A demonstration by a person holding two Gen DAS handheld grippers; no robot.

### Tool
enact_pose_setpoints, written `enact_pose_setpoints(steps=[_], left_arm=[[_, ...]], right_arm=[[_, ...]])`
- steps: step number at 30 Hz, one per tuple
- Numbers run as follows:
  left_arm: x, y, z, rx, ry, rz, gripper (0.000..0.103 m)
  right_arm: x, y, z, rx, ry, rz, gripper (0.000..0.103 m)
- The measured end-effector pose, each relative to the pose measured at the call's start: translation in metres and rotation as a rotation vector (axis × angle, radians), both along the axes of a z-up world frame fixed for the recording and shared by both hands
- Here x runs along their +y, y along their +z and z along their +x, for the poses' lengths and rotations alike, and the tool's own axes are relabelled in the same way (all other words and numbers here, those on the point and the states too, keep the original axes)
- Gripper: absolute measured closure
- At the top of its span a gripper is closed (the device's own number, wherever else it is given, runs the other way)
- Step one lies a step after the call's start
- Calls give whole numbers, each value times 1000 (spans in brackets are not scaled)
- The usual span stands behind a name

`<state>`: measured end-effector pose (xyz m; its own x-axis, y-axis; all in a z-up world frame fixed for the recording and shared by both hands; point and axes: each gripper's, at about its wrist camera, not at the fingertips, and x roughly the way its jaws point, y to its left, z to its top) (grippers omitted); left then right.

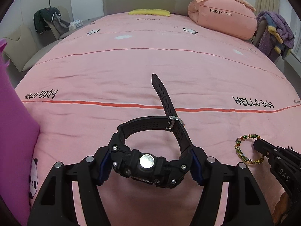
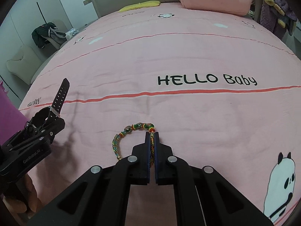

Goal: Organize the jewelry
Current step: 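Carry the black watch and braided bracelet over the purple tub and lower them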

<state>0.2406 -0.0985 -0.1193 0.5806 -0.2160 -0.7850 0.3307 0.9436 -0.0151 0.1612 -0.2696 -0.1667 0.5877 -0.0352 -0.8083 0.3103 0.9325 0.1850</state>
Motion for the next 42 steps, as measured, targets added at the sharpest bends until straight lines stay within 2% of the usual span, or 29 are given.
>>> enact_pose_setpoints(steps=[11,24,33,38,42], left_arm=[[42,46,-61,-11,32,-26,38],[95,125,-129,-103,49,-88,38],[149,176,-150,-185,87,-114,38],[191,202,-150,-232,133,-94,38],[225,212,-143,-241,188,-63,38]], right_arm=[[32,49,-62,-40,33,-21,100],[93,126,-116,-160,123,-49,99],[158,173,-114,-245,253,-49,99],[195,191,-101,-280,333,-13,99],[230,207,-85,-305,406,20,99]])
